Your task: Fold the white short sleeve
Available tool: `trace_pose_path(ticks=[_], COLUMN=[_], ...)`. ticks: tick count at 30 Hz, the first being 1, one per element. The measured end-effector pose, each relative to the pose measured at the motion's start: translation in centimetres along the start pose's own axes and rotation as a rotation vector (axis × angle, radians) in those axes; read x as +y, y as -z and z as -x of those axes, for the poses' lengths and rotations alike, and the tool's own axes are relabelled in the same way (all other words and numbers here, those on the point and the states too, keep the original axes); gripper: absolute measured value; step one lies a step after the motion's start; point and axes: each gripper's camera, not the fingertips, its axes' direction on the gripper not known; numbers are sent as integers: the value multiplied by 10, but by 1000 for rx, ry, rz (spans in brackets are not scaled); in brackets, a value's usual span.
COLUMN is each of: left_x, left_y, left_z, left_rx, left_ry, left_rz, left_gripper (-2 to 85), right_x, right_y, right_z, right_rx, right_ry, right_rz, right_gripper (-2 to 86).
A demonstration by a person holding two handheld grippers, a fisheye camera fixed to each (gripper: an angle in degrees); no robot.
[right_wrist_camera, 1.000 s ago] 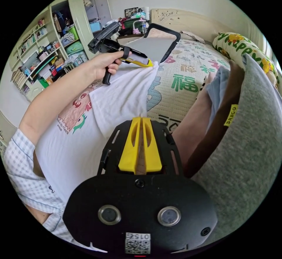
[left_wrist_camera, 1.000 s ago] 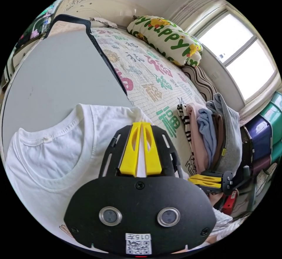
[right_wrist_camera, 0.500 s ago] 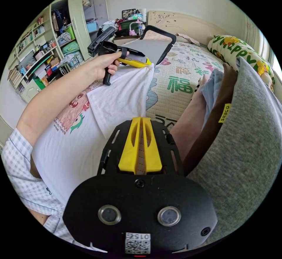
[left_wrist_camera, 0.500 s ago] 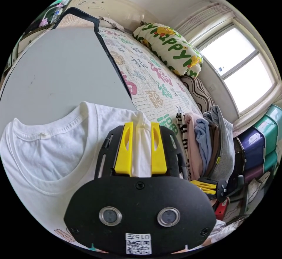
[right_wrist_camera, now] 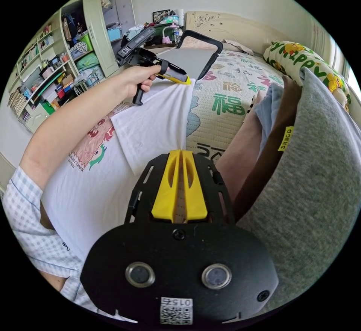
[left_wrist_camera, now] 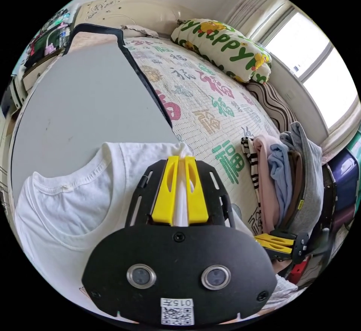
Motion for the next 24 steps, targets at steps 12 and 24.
trace_pose_path(ticks=[12,24], left_x=[121,175], left_y=[122,138], left_z=[5,20], left_rx=[183,200], left_ry=[-192,-227], left_rz=[-70,80], left_gripper=[75,83], right_x=[29,3], right_y=[60,21], right_z=[12,57], right_rx=[-220,-175], right_ry=[211,366], right_rz=[-278,-20], right_gripper=[21,65])
